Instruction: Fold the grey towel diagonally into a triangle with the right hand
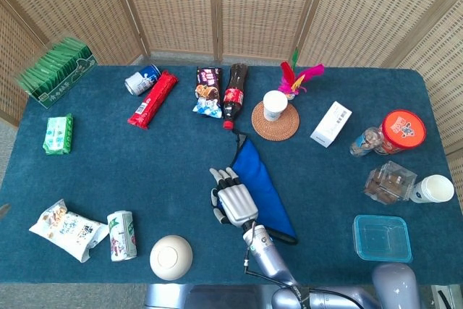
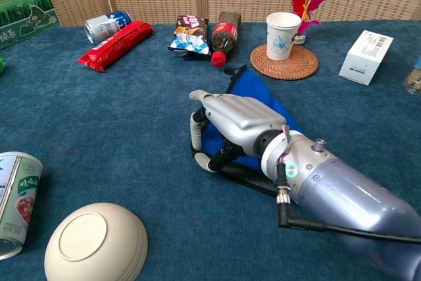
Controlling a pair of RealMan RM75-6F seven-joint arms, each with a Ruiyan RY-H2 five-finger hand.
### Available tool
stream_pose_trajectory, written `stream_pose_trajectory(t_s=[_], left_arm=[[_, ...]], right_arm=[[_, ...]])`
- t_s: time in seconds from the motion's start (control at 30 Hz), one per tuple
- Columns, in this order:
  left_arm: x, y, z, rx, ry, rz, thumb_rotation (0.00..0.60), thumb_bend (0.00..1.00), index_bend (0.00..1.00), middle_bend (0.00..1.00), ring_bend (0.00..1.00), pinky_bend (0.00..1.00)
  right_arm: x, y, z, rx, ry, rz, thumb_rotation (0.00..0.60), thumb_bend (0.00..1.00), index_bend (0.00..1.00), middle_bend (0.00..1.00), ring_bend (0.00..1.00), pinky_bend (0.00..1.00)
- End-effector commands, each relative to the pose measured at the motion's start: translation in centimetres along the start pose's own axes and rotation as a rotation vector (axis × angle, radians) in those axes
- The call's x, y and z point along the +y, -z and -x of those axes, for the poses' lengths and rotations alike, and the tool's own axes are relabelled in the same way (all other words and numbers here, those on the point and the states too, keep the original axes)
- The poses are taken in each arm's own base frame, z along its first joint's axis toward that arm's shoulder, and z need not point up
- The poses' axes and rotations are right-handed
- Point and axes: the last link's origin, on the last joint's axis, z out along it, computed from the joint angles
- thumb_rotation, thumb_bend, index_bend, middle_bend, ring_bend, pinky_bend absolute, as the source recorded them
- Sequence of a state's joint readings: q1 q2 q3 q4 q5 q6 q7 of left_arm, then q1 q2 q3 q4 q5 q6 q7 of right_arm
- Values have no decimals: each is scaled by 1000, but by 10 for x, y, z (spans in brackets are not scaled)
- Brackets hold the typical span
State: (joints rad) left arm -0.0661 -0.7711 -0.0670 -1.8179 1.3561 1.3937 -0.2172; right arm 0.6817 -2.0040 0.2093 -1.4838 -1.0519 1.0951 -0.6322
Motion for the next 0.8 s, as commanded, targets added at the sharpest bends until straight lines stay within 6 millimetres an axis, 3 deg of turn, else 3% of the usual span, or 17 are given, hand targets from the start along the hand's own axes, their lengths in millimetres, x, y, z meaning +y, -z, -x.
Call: stream_pose_trajectory(t_s=[0.03,0.27,0.8], left_arm=[[0,0,0,0,0,0,600,280,103,0,0,12],[0,0,0,0,0,1,600,279,103,0,0,12],[1,1,1,-5,0,9,600,278,103,0,0,11]], right_arm=[[1,0,0,-6,0,-3,600,307,477,0,0,0],[1,2,-3,-5,-32,-3,600,155,450,0,0,0],[8,10,-27,55,-94,-17,593,144,422,0,0,0]])
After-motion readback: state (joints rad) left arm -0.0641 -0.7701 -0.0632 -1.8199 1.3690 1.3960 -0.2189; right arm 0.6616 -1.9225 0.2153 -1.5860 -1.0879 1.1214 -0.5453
